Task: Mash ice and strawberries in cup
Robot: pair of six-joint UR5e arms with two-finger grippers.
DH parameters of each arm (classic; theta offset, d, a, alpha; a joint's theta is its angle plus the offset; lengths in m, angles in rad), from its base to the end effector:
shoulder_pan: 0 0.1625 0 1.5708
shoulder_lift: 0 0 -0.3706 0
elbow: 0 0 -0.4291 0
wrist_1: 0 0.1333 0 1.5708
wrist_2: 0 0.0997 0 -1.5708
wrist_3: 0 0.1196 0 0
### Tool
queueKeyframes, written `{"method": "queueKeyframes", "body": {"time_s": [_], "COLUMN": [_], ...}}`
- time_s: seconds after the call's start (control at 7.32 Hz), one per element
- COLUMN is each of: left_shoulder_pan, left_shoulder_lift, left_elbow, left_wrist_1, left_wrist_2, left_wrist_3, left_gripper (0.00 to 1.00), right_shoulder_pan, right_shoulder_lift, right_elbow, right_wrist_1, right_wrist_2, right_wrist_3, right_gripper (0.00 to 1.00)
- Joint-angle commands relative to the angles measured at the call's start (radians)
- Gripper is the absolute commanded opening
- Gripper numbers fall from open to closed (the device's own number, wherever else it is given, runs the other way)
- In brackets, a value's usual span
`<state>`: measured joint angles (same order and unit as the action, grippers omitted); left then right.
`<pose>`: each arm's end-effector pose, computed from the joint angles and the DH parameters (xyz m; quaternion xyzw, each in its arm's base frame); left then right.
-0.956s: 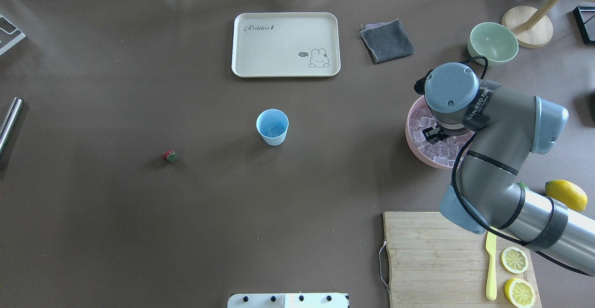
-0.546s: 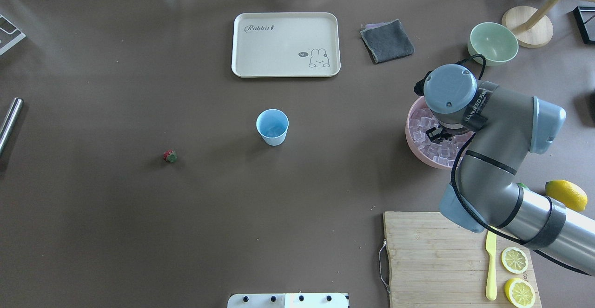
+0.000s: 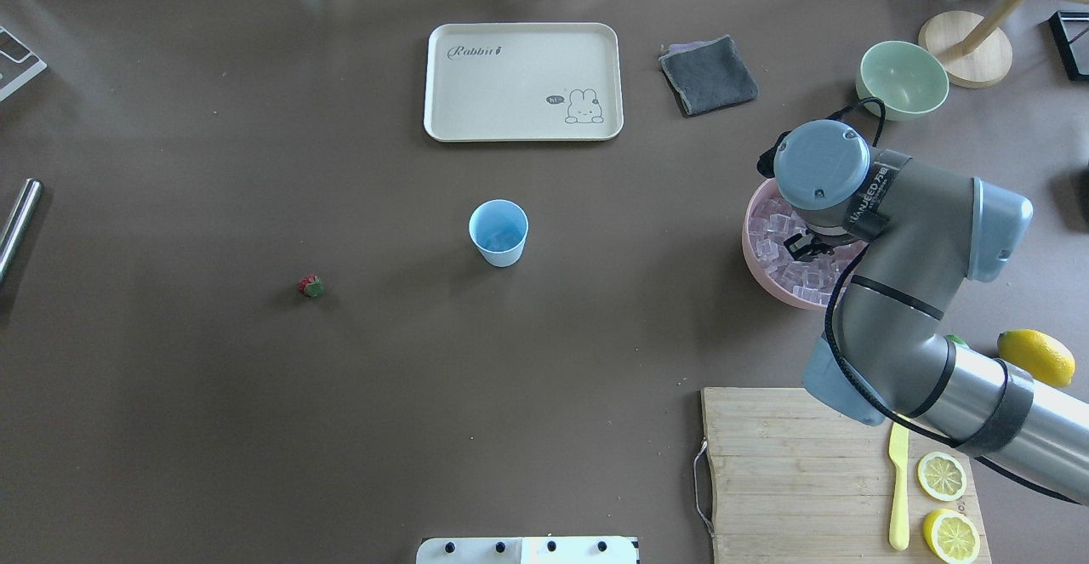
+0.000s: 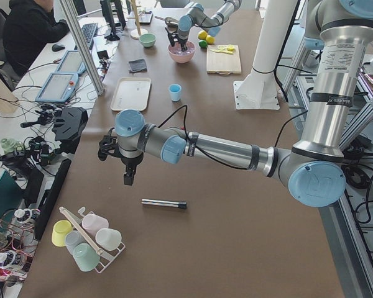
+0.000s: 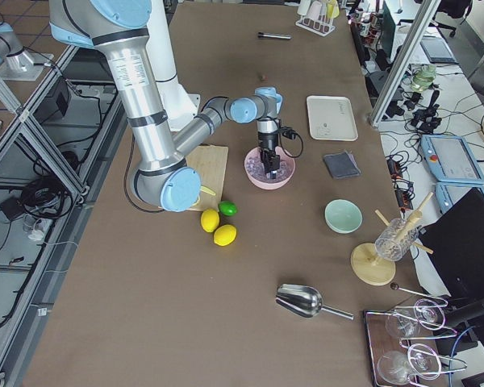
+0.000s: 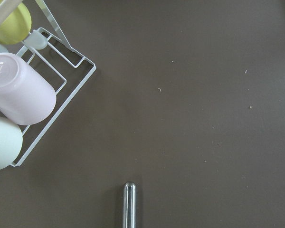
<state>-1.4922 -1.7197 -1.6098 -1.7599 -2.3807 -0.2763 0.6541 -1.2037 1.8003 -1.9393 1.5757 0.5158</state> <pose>0.0005 -0.6014 0.4888 0.1012 0.4113 -0.0156 0.9057 -0.4050 -0.4778 0.3613 0.0842 -0.0766 -0.1981 0.9736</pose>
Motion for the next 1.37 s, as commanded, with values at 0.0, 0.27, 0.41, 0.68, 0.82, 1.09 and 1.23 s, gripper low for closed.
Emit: {"method": "queueKeyframes", "body": {"time_s": [0.0, 0.27, 0.41, 0.68, 0.82, 1.09, 1.23], "left_shoulder_pan": [0.001, 0.001, 0.001, 0.001, 0.001, 0.001, 0.001], "left_shoulder_lift": [-0.001, 0.000, -0.001, 0.000, 0.000, 0.000, -0.001], "left_elbow": [0.001, -0.001, 0.001, 0.001, 0.002, 0.004, 0.004], "left_wrist_1": [0.000, -0.001, -0.001, -0.001, -0.001, 0.000, 0.000], "left_wrist_2": [0.000, 0.000, 0.000, 0.000, 0.000, 0.000, 0.002], "left_wrist_3": [0.000, 0.000, 0.000, 0.000, 0.000, 0.000, 0.000], "left_gripper": [0.98, 0.98, 0.98, 0.98, 0.98, 0.98, 0.98], "right_shoulder_pan": [-0.002, 0.005, 0.010, 0.032, 0.050, 0.041, 0.012], "right_shoulder_lift": [0.006, 0.007, 0.010, 0.058, 0.070, 0.184, 0.249], "right_elbow": [-0.006, -0.006, 0.004, 0.066, 0.121, 0.117, 0.107], "right_wrist_1": [-0.004, -0.004, -0.010, -0.113, -0.122, -0.115, -0.119], "right_wrist_2": [-0.010, -0.010, -0.006, 0.001, 0.051, 0.138, 0.151], "right_wrist_3": [-0.016, -0.019, -0.019, -0.019, -0.005, 0.164, 0.259], "right_gripper": [0.34, 0.24, 0.22, 0.22, 0.22, 0.22, 0.22]}}
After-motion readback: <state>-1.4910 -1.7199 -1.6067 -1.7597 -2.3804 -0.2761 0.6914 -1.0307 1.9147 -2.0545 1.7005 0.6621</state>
